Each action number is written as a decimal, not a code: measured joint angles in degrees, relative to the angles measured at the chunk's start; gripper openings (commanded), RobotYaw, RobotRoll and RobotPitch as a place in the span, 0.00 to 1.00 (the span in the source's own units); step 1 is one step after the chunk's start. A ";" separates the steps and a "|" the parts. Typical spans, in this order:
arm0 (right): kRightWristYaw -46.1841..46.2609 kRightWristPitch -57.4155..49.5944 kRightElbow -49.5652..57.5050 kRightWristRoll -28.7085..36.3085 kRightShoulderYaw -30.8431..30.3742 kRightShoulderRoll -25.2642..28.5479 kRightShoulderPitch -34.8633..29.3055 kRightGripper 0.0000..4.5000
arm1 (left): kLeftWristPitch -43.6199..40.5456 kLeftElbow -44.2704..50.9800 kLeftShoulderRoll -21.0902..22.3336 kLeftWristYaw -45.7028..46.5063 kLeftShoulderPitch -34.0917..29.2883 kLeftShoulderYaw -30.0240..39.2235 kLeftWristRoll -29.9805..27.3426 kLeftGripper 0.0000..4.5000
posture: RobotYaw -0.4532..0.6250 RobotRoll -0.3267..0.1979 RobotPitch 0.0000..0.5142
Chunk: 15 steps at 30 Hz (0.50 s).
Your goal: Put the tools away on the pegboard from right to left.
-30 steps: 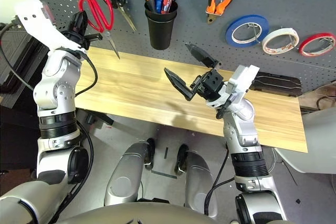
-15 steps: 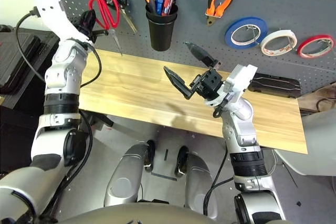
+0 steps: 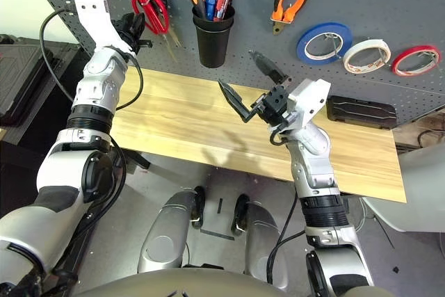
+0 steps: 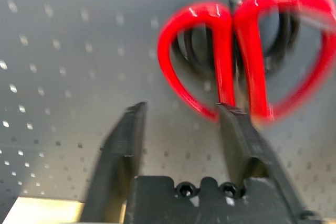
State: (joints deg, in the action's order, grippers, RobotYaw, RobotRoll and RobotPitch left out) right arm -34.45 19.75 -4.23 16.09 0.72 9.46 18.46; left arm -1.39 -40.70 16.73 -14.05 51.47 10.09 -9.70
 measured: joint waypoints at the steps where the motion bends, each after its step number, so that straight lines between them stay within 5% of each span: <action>1: 1.20 0.00 -0.63 -0.74 0.05 -0.28 0.08 1.00 | -0.71 2.32 0.25 -0.73 -2.05 -0.10 -0.03 0.92 | 0.63 0.62 0.36; 2: 1.98 0.00 -0.88 -1.16 0.08 -0.35 0.08 1.00 | -1.41 3.96 0.41 -1.36 -3.47 -0.21 -0.05 0.99 | 0.64 0.62 0.36; 15: 17.68 1.12 -8.45 -6.65 6.43 -0.91 0.29 1.00 | -4.75 26.67 4.96 -5.95 -24.28 2.91 -2.63 0.99 | 0.63 0.62 0.33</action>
State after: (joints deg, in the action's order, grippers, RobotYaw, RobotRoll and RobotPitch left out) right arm -16.77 20.87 -12.67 9.45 7.15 8.55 18.75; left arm -6.14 -14.03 21.68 -20.00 27.19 13.01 -12.32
